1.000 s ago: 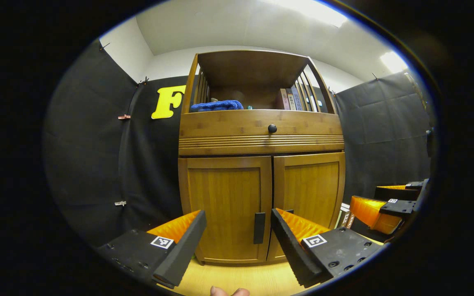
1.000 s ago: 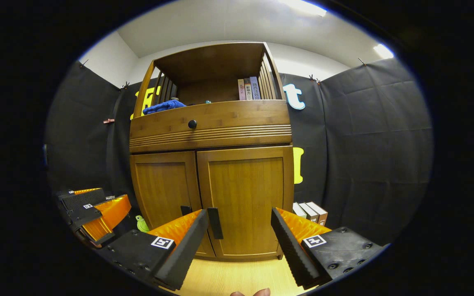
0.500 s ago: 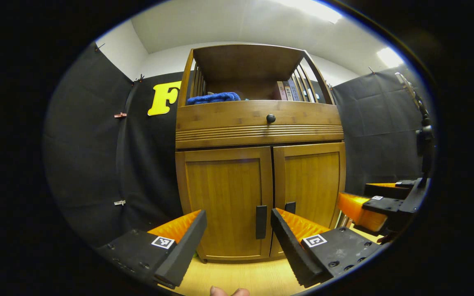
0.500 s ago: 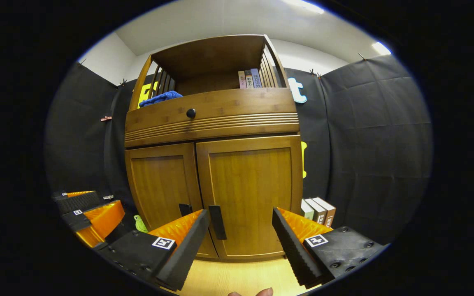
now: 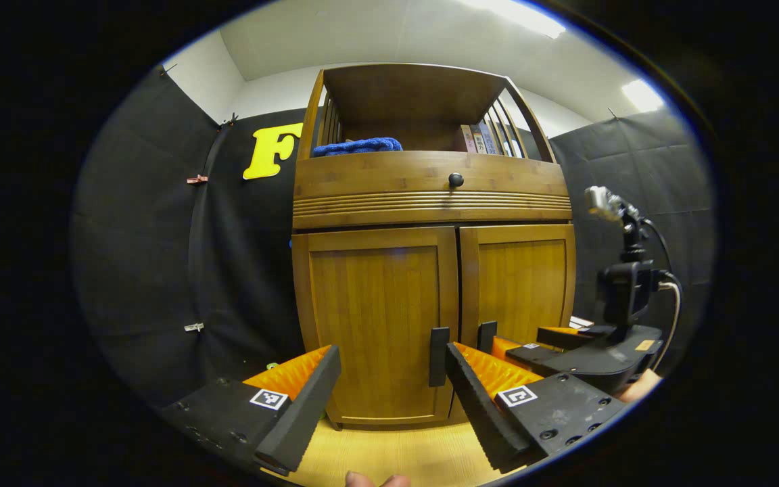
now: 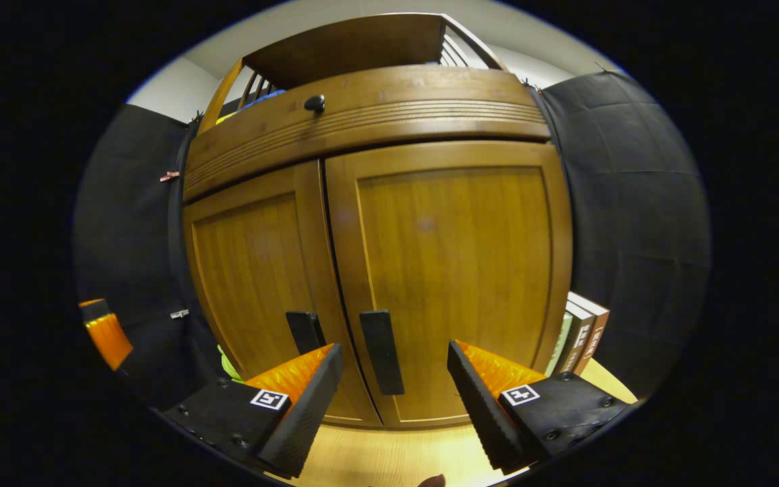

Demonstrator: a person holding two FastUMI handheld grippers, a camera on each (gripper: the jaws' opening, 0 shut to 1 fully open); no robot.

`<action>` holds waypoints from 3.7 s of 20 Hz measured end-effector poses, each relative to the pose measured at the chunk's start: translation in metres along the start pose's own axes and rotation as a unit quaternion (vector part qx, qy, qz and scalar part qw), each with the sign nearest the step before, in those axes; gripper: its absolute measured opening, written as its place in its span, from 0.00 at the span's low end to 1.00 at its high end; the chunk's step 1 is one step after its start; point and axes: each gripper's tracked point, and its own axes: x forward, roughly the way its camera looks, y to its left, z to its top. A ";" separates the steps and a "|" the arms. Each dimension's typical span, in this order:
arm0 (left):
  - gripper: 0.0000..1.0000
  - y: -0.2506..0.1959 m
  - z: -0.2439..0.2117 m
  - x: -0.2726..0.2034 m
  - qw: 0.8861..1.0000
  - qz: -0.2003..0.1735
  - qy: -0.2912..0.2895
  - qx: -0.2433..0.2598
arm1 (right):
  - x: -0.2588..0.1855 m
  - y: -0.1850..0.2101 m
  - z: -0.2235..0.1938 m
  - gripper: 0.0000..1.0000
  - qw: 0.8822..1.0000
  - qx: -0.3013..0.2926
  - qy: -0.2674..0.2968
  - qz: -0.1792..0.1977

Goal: Open the right door of the double-door shoe cabinet with the right hand, and open the left door with the left hand.

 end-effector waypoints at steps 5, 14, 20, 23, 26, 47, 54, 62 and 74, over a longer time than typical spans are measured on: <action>0.97 0.018 -0.014 0.006 1.000 0.004 0.007 0.002 | 0.035 0.005 -0.018 0.92 1.000 -0.006 0.011 -0.011; 0.97 0.035 -0.026 -0.004 1.000 0.018 0.022 -0.004 | 0.054 0.004 -0.031 0.41 0.999 -0.002 0.039 -0.033; 0.97 0.028 -0.024 -0.005 1.000 0.012 0.024 -0.008 | 0.034 0.001 -0.029 0.30 0.999 0.005 0.046 -0.013; 0.97 0.019 -0.020 -0.005 1.000 0.010 0.024 -0.014 | 0.003 0.000 -0.034 0.30 0.999 0.009 0.050 0.003; 0.97 0.010 -0.017 -0.006 1.000 0.011 0.025 -0.015 | -0.023 -0.009 -0.036 0.30 0.998 0.014 0.053 0.020; 0.97 -0.080 -0.012 -0.011 1.000 0.014 0.015 -0.004 | -0.176 -0.138 -0.014 0.27 0.997 0.045 0.055 0.043; 0.97 -0.096 -0.011 -0.002 1.000 0.008 0.012 -0.011 | -0.180 -0.178 -0.008 0.24 0.998 0.022 0.052 0.032; 1.00 -0.104 -0.009 0.010 1.000 0.008 0.009 -0.017 | -0.177 -0.245 0.003 0.23 0.999 0.006 0.040 -0.023; 0.97 -0.120 -0.026 0.052 1.000 0.003 0.018 -0.005 | -0.212 -0.307 0.024 0.85 0.991 0.003 0.008 -0.133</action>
